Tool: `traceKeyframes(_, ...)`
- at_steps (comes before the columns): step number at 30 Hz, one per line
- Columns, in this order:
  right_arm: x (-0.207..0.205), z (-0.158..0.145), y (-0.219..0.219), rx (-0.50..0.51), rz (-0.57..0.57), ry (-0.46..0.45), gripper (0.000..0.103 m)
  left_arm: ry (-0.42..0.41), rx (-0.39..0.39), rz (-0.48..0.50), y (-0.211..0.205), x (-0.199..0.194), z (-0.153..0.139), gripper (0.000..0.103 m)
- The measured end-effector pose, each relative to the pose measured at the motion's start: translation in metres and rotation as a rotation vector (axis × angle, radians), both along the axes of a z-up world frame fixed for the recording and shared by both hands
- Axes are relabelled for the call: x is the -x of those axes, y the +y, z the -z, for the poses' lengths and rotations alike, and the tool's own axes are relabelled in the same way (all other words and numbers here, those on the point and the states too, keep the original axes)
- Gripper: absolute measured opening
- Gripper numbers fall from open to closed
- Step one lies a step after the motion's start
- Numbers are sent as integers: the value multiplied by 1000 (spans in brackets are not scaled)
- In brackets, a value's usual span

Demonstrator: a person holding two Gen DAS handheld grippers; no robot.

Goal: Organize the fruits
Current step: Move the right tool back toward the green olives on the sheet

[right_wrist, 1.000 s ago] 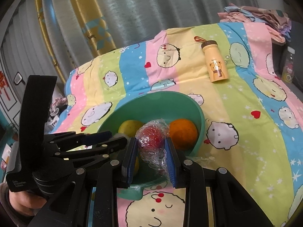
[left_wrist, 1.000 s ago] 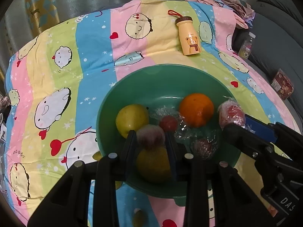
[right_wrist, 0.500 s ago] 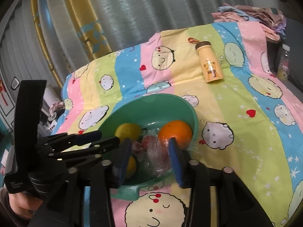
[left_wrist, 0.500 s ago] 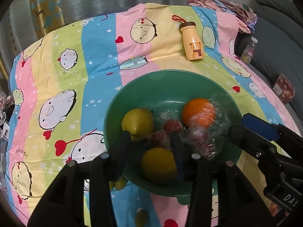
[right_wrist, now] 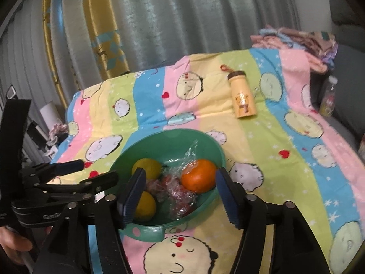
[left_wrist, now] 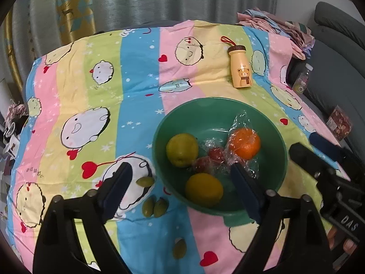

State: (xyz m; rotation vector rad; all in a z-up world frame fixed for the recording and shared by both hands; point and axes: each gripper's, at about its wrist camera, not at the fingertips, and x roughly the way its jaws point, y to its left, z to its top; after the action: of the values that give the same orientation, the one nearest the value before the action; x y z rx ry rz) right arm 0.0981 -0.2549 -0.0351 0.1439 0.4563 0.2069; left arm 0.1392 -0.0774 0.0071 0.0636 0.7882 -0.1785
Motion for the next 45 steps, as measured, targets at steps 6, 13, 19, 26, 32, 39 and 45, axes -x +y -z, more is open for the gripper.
traceKeyframes(6,10,-11,-1,31,33,-43,81,-2,24,-44,15,13,-6,103)
traceKeyframes(13,18,-16,-2,29,35,-55,82,-1,37,-84,31,31,-11,102)
traceKeyframes(19,26,-14,7,45,-1,-49,82,14,71,-132,54,53,-11,102)
traceKeyframes(26,34,-10,15,3,-47,-25,82,90,86,-177,84,82,14,102)
traceKeyframes(32,51,-15,24,7,-60,-36,82,133,116,-224,110,100,25,102)
traceKeyframes(39,63,-16,43,11,-102,-16,82,121,169,-231,125,114,21,102)
traceKeyframes(45,69,-14,60,26,-138,6,82,119,194,-209,129,120,22,102)
